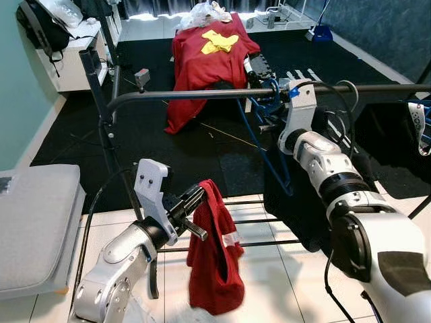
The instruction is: Hang hanger
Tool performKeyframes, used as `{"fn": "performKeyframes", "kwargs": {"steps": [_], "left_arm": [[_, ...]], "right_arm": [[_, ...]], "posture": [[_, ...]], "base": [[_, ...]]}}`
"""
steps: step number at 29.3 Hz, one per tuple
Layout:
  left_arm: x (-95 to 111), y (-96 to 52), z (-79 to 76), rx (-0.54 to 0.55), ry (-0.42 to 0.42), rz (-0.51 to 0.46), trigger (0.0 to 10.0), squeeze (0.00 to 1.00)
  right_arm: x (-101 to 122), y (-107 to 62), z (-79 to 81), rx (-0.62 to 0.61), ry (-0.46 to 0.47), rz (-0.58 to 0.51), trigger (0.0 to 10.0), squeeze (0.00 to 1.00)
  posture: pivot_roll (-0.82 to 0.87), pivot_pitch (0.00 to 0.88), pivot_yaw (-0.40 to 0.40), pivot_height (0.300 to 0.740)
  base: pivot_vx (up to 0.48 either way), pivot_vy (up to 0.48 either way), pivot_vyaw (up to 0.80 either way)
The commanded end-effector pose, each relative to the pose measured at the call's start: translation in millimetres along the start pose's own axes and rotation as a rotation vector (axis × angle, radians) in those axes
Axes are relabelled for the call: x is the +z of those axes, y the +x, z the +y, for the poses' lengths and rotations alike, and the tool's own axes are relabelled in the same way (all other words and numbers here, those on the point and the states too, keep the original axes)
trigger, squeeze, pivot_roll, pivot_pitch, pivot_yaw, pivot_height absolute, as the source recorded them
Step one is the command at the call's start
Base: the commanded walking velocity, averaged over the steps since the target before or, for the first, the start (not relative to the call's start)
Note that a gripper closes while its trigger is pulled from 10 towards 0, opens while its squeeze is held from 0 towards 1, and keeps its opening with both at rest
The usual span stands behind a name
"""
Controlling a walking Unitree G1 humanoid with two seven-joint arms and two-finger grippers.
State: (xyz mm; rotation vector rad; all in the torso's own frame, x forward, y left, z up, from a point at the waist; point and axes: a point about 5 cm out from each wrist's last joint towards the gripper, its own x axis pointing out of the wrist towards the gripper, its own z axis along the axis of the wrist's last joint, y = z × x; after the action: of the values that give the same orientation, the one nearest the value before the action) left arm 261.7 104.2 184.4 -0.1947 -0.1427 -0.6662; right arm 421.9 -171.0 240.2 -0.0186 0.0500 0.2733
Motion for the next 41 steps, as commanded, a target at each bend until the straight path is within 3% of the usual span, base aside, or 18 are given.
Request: {"fn": "performKeyframes", "kwargs": {"steps": [1, 2, 3, 5, 6, 7, 8, 9, 10, 19, 26, 29, 34, 35, 36, 37, 39, 41], "left_arm": [[5.9, -0.2, -3.7, -0.029, 0.015, -0.032, 10.0, 0.0], [5.5, -0.2, -2.9, -0.027, 0.019, -0.029, 10.0, 0.0], [5.2, 0.1, -1.1, -0.022, 0.024, -0.025, 10.0, 0.0], [5.2, 0.1, -1.1, -0.022, 0.024, -0.025, 10.0, 0.0], [5.1, 0.2, -0.2, -0.018, 0.026, -0.024, 10.0, 0.0], [5.3, -0.1, 0.2, -0.018, 0.026, -0.024, 10.0, 0.0], [5.4, -0.3, 0.6, -0.019, 0.026, -0.024, 10.0, 0.0], [5.7, -0.3, 1.7, -0.016, 0.026, -0.025, 10.0, 0.0], [6.1, 0.1, 3.4, -0.009, 0.027, -0.028, 10.0, 0.0], [7.6, 2.1, 7.7, 0.004, 0.037, -0.038, 10.0, 0.0], [1.9, -1.6, 13.6, 0.049, 0.03, -0.006, 10.0, 0.0], [-10.0, -6.1, 22.0, 0.114, 0.002, 0.055, 10.0, 0.0], [-15.8, -8.1, 30.3, 0.189, -0.006, 0.071, 10.0, 0.0], [-16.5, -7.5, 35.1, 0.236, -0.017, 0.065, 10.0, 0.0], [-16.5, -7.5, 35.1, 0.236, -0.017, 0.065, 10.0, 0.0], [-16.6, -6.7, 37.9, 0.263, -0.025, 0.06, 10.0, 0.0], [-16.6, -6.7, 37.9, 0.263, -0.025, 0.06, 10.0, 0.0], [-12.6, 1.2, 40.4, 0.281, -0.045, 0.046, 10.0, 0.0]], "right_arm": [[3.8, -0.3, -2.4, -0.006, 0.026, -0.017, 10.0, 0.0], [4.9, -0.7, -3.9, -0.011, 0.034, -0.021, 10.0, 0.0], [6.9, -1.1, -5.9, -0.02, 0.04, -0.028, 10.0, 0.63], [6.9, -1.1, -5.9, -0.02, 0.04, -0.028, 10.0, 0.63], [8.1, -1.3, -7.0, -0.027, 0.042, -0.032, 10.0, 0.84], [8.8, -1.4, -7.7, -0.032, 0.043, -0.035, 10.0, 0.84], [9.2, -1.5, -8.0, -0.034, 0.043, -0.036, 10.0, 1.0], [10.9, -1.5, -8.8, -0.043, 0.034, -0.041, 10.0, 0.86], [13.8, -1.7, -10.0, -0.055, 0.019, -0.051, 10.0, 0.01], [33.3, -1.4, -8.4, -0.057, -0.049, -0.144, 10.0, 0.0], [20.2, -2.7, 4.7, -0.02, -0.072, -0.172, 10.0, 0.0], [-0.3, -21.6, 28.0, -0.008, -0.111, -0.185, 10.0, 0.0], [-7.2, -43.8, 43.2, -0.032, -0.197, -0.189, 10.0, 0.0], [-4.5, -58.0, 52.4, -0.063, -0.281, -0.216, 10.0, 0.0], [-4.5, -58.0, 52.4, -0.063, -0.281, -0.216, 10.0, 0.0], [-0.3, -68.6, 58.4, -0.093, -0.347, -0.246, 10.0, 0.0], [-0.3, -68.6, 58.4, -0.093, -0.347, -0.246, 10.0, 0.0], [21.4, -85.9, 65.5, -0.159, -0.45, -0.408, 10.0, 0.0]], "posture": [[0.12, 0.122, 0.018, 0.74], [0.12, 0.119, 0.018, 0.74], [0.12, 0.115, 0.018, 0.74], [0.12, 0.115, 0.018, 0.74], [0.12, 0.114, 0.018, 0.74], [0.12, 0.114, 0.018, 0.74], [0.12, 0.112, 0.019, 0.74], [0.12, 0.108, 0.019, 0.74], [0.12, 0.103, 0.019, 0.74], [0.11, 0.076, 0.009, 0.74], [0.1, 0.067, 0.03, 0.74], [0.09, 0.066, 0.049, 0.74], [0.09, 0.061, 0.054, 0.74], [0.08, 0.054, 0.062, 0.74], [0.08, 0.054, 0.062, 0.74], [0.08, 0.053, 0.063, 0.74], [0.08, 0.053, 0.063, 0.74], [0.07, 0.024, 0.058, 0.74]], "base": [[0.0, 0.0, 0.0], [0.0, 0.0, 0.0], [0.0, 0.0, 0.0], [0.0, 0.0, 0.0], [0.0, 0.0, 0.0], [0.0, 0.0, 0.0], [0.0, 0.0, 0.0], [0.0, 0.0, 0.0], [0.0, 0.0, 0.0], [0.0, 0.0, 0.0], [0.0, 0.0, 0.0], [0.0, 0.0, 0.0], [0.0, 0.0, 0.0], [0.0, 0.0, 0.0], [0.0, 0.0, 0.0], [0.0, 0.0, 0.0], [0.0, 0.0, 0.0], [0.0, 0.0, 0.0]]}}
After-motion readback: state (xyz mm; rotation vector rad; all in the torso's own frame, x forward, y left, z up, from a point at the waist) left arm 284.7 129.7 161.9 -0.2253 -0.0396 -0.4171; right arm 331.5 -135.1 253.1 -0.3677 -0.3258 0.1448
